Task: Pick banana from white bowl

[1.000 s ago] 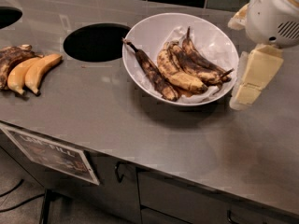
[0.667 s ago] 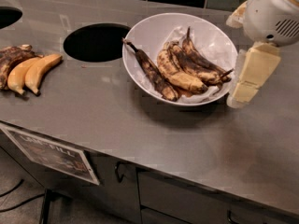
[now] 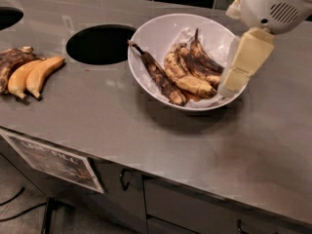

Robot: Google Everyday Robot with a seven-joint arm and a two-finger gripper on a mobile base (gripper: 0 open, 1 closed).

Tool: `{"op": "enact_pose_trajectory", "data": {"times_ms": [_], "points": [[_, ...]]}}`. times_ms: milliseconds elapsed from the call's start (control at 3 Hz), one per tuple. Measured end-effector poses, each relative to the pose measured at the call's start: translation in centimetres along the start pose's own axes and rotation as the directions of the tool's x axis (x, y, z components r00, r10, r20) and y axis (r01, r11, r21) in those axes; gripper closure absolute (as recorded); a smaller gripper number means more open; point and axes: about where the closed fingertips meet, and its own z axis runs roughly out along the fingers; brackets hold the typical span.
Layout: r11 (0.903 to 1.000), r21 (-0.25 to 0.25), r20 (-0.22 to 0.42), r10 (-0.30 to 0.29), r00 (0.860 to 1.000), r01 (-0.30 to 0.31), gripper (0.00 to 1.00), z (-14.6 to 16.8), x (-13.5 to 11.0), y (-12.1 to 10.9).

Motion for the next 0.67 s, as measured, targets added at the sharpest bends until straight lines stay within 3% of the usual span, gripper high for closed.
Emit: {"op": "enact_pose_trajectory", "data": {"times_ms": [667], "points": [[0.9999, -0.001, 0.045, 0.014, 0.999, -0.014, 0.00, 0.84, -1.88, 0.06]]}}
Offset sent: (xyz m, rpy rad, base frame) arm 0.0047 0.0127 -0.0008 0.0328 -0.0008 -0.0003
